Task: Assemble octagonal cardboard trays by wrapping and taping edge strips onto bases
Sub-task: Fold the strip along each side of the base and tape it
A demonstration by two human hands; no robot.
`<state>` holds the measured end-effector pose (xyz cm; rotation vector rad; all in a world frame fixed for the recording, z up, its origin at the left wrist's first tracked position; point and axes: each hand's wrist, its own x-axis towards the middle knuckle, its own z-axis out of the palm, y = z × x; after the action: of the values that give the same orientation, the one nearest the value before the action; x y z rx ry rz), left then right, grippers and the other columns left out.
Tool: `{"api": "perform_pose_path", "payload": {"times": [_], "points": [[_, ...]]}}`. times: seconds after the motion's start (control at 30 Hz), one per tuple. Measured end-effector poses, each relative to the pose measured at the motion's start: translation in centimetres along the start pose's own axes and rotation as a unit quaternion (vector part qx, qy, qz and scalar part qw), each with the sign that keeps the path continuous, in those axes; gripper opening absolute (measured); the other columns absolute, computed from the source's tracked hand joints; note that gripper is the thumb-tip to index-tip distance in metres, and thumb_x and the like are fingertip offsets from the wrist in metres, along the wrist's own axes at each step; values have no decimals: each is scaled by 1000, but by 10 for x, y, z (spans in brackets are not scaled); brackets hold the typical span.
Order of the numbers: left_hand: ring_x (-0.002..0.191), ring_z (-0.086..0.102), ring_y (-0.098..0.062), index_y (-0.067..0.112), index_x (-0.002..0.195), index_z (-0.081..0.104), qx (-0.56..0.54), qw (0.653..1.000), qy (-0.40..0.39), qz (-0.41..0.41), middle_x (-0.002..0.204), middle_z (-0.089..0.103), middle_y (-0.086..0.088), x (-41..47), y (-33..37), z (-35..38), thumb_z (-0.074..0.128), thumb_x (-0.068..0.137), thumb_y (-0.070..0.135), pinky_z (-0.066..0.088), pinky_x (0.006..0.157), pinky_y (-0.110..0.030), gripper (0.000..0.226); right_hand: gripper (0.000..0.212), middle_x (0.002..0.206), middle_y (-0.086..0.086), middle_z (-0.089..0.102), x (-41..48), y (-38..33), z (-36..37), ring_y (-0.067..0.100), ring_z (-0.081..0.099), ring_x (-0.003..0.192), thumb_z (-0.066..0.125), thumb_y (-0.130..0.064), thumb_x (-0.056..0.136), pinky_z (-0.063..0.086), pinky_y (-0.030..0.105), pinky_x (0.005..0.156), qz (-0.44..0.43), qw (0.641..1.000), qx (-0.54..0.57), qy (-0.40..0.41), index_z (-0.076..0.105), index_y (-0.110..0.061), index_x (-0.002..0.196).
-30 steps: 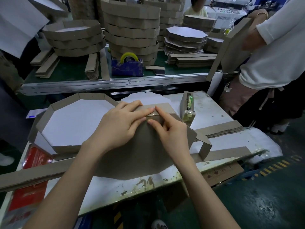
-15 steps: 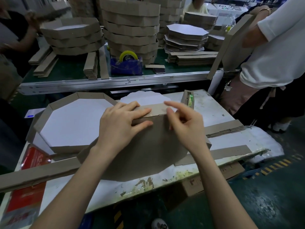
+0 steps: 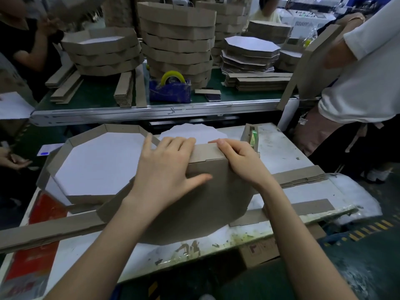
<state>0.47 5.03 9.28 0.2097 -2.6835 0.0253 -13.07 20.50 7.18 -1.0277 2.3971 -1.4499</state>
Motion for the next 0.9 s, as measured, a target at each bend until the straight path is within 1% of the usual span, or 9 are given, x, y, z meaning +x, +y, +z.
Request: {"api": "perform_pose_path", "payload": {"times": [0.1, 0.17, 0.27, 0.37, 0.47, 0.53, 0.63, 0.77, 0.9], "points": [[117, 54, -20, 25, 142, 39, -21, 999, -36, 2, 129, 58, 3, 21, 18, 7, 34, 77, 83, 44, 91, -39, 87, 34, 87, 0, 71, 2, -2, 1, 9, 61, 79, 46, -28, 106, 46, 23, 74, -29, 999, 10, -11, 72, -8, 98], [110, 57, -19, 30, 136, 41, 16, 998, -61, 22, 120, 60, 6, 29, 23, 13, 33, 76, 85, 42, 78, -34, 82, 42, 74, 0, 60, 3, -1, -1, 8, 50, 68, 45, -32, 106, 41, 27, 67, -24, 1000, 3, -18, 65, -2, 86], [100, 60, -18, 31, 126, 50, 23, 998, -48, 21, 111, 62, 8, 31, 17, 14, 28, 71, 89, 37, 66, -32, 82, 57, 65, 6, 41, 5, 4, -15, 12, 38, 62, 43, -41, 105, 30, 32, 61, 24, 999, -25, -31, 49, 5, 71], [93, 63, -19, 32, 126, 55, -59, 998, 18, -3, 110, 66, 9, 21, 4, 8, 27, 70, 91, 44, 65, -31, 86, 56, 57, -1, 33, 8, 4, -34, 11, 32, 55, 47, -47, 102, 25, 26, 55, 31, 995, -67, -60, 42, -8, 62], [91, 64, -20, 29, 126, 57, -163, 983, 78, -35, 112, 67, 8, 8, -9, 12, 36, 73, 87, 48, 65, -33, 81, 55, 50, -10, 39, 17, -9, -53, 6, 38, 49, 51, -56, 97, 30, 16, 51, 6, 992, -99, -83, 49, -18, 58], [92, 61, -19, 26, 127, 57, -211, 972, 79, -64, 113, 66, 8, -6, -16, 21, 42, 73, 83, 49, 67, -33, 80, 47, 51, -8, 52, 23, -21, -60, 3, 46, 48, 56, -55, 95, 35, 12, 49, -12, 982, -127, -138, 59, -22, 62], [93, 59, -17, 24, 127, 57, -250, 960, 64, -111, 112, 65, 7, -30, -28, 39, 47, 72, 80, 50, 70, -34, 80, 35, 66, 1, 69, 28, -32, -52, 7, 59, 55, 65, -52, 90, 45, 16, 53, -2, 964, -149, -221, 72, -19, 81], [96, 54, -8, 25, 131, 53, -280, 948, 69, -137, 116, 58, 15, -50, -46, 49, 43, 73, 84, 53, 73, -33, 83, 36, 59, -7, 64, 31, -36, -34, 2, 53, 52, 65, -53, 88, 38, 11, 50, -1, 960, -154, -235, 73, -18, 86], [105, 47, -3, 40, 140, 35, -267, 954, 73, -111, 127, 50, 17, -45, -47, 34, 49, 74, 78, 53, 82, -33, 78, 32, 63, -6, 65, 34, -42, -24, 0, 54, 54, 67, -47, 89, 40, 12, 52, -25, 968, -140, -207, 73, -16, 83]]}}
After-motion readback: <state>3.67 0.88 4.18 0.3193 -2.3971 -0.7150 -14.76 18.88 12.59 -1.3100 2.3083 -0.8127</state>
